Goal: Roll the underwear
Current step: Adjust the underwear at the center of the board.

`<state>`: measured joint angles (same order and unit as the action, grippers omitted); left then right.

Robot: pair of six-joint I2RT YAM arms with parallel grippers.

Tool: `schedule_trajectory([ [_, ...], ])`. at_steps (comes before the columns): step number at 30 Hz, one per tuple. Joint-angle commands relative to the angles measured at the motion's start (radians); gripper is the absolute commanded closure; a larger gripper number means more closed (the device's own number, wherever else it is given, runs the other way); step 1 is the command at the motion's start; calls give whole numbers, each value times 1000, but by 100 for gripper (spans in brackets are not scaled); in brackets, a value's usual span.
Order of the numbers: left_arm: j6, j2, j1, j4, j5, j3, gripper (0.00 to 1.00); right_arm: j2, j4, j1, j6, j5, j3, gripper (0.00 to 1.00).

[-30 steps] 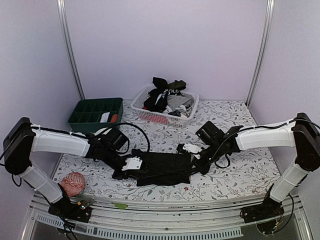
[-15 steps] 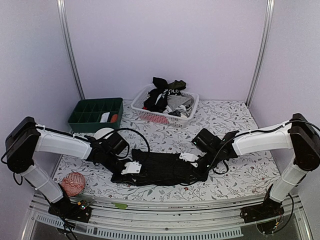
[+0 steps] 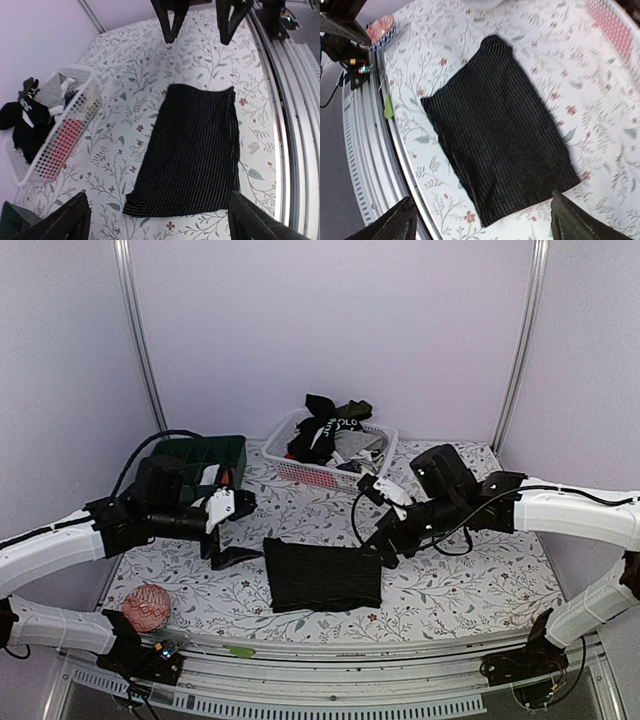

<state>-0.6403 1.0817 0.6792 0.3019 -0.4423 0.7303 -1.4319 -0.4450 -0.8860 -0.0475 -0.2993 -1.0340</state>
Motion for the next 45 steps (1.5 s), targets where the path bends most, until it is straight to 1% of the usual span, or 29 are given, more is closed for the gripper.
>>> schedule_trajectory([
  [1, 215, -83, -11, -254, 69, -17, 4, 114, 205, 15, 186, 187, 4, 1],
  [3, 244, -73, -11, -263, 65, -1, 4, 124, 294, 19, 270, 223, 18, 1],
  [4, 276, -56, -12, -252, 62, 17, 4, 115, 320, 26, 294, 215, 13, 1],
  [6, 337, 15, -19, -185, 19, 76, 4, 67, 325, 51, 341, 119, -12, 1],
  [7, 365, 57, -30, -147, -37, 110, 4, 34, 318, 60, 359, 62, -25, 1],
  [8, 407, 104, -45, -119, -136, 139, 4, -4, 312, 68, 387, 4, -39, 1],
  [9, 450, 149, -55, -113, -200, 156, 4, -44, 308, 72, 408, -52, -46, 1],
  [11, 529, 208, -78, -162, -316, 149, 4, -121, 323, 77, 473, -136, -43, 1],
  [13, 566, 259, -91, -217, -391, 131, 4, -185, 390, 85, 541, -221, -15, 1],
  [15, 565, 325, -96, -216, -463, 148, 4, -216, 485, 101, 616, -268, 32, 1],
  [18, 576, 467, -110, -170, -551, 203, 12, -251, 624, 142, 705, -307, 91, 1],
  [20, 591, 557, -133, -154, -607, 230, 14, -288, 688, 171, 772, -353, 115, 1],
  [24, 579, 691, -171, -136, -621, 279, 14, -385, 780, 200, 832, -436, 140, 1],
  [27, 567, 780, -217, -116, -650, 314, 15, -432, 823, 220, 867, -468, 153, 1],
  [30, 551, 844, -264, -107, -652, 313, 15, -458, 845, 260, 875, -469, 195, 1],
  [32, 521, 875, -281, -80, -636, 310, 15, -490, 847, 283, 863, -481, 218, 1],
  [33, 504, 914, -285, -57, -631, 309, 15, -510, 846, 290, 856, -488, 223, 0],
  [34, 494, 929, -288, -48, -629, 306, 15, -531, 847, 293, 850, -499, 222, 0],
  [36, 482, 936, -290, -41, -616, 296, 15, -552, 847, 294, 850, -531, 208, 3],
  [38, 462, 912, -290, -27, -608, 291, 15, -523, 840, 293, 854, -551, 193, 4],
  [42, 387, 749, -286, 20, -635, 270, 10, -368, 757, 286, 844, -563, 176, 4],
  [45, 338, 631, -268, 49, -636, 208, 7, -277, 693, 246, 835, -580, 173, 3],
])
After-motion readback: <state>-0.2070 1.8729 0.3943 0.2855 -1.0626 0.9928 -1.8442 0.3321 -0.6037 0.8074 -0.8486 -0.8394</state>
